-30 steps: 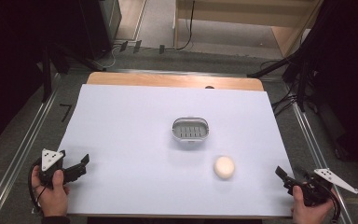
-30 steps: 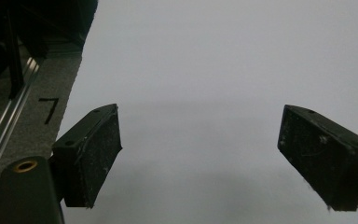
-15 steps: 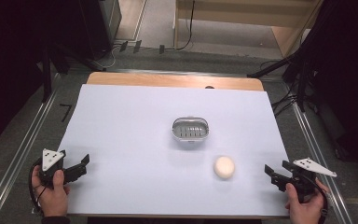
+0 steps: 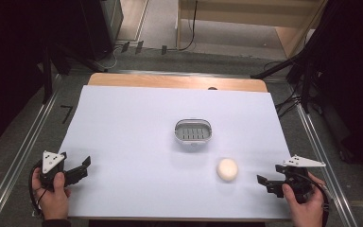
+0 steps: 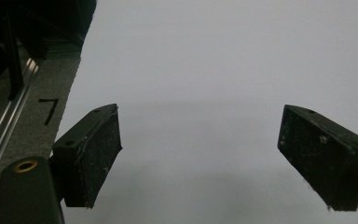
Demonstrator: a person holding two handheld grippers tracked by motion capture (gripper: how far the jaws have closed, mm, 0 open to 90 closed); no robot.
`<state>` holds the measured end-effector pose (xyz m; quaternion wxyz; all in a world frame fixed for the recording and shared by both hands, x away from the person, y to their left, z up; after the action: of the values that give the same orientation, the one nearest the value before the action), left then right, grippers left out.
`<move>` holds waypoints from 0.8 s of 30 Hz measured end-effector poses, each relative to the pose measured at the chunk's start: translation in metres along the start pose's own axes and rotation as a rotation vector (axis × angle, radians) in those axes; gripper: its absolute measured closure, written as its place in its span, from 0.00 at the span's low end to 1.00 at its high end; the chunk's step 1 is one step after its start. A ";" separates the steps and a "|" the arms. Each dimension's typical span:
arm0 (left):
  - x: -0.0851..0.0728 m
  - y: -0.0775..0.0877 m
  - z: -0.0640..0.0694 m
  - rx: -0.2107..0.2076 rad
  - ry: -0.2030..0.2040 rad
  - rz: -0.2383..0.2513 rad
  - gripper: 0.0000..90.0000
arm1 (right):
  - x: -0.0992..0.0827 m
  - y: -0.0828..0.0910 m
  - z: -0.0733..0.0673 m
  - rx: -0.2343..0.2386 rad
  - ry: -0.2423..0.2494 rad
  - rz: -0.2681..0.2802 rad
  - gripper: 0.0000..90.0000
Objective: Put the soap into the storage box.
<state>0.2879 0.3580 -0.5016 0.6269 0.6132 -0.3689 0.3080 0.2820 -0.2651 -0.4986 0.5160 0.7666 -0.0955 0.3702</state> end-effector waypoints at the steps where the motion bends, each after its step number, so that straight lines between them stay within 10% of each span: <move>1: 0.000 0.000 0.000 0.000 0.001 0.001 0.16 | 0.000 0.000 0.000 0.000 0.000 0.000 0.14; 24: 0.000 0.000 0.000 -0.002 0.000 0.001 0.16 | 0.004 -0.032 -0.032 0.050 0.098 -0.172 0.09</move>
<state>0.2878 0.3579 -0.5016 0.6272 0.6125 -0.3695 0.3081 0.2866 -0.2222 -0.5133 0.5305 0.7656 0.0055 0.3639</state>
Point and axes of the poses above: each handheld gripper's, and its own axes: y roughly backward along the jaws, x roughly out of its top, z roughly to its right, the point moved 7 cm from there along -y, roughly forward along the jaws, and after that the axes turned 2 degrees about x, right-handed, at the moved point
